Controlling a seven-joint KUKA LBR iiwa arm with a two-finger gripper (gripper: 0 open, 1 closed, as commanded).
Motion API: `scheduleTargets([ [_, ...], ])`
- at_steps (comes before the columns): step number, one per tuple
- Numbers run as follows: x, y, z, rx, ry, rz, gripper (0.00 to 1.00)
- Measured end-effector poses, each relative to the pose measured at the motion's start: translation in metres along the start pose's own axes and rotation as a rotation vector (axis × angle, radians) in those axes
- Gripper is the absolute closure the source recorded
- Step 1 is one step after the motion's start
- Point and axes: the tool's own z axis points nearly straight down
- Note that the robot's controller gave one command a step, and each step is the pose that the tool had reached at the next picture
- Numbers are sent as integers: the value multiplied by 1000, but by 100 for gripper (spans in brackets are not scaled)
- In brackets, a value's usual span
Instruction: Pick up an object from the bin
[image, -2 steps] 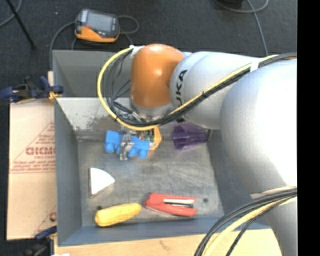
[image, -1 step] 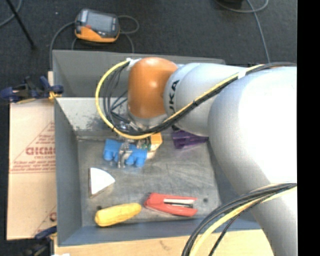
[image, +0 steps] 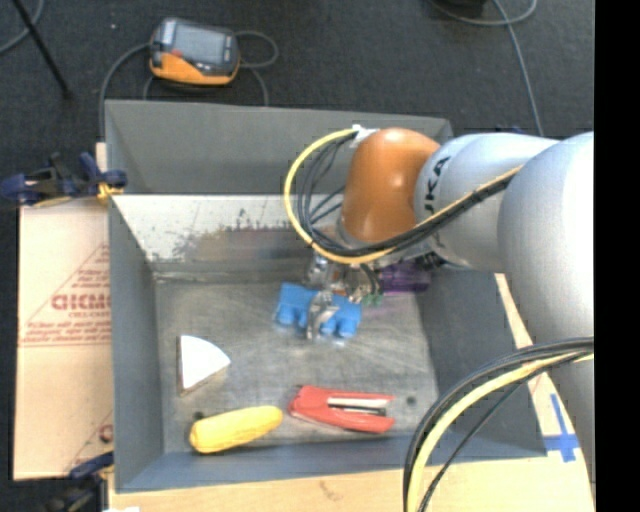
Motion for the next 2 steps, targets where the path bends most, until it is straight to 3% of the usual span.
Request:
scheduleTargets([
  [1, 0, 0, 0, 0, 0, 1, 100],
  [2, -9, 6, -64, 6, -2, 36, 100],
])
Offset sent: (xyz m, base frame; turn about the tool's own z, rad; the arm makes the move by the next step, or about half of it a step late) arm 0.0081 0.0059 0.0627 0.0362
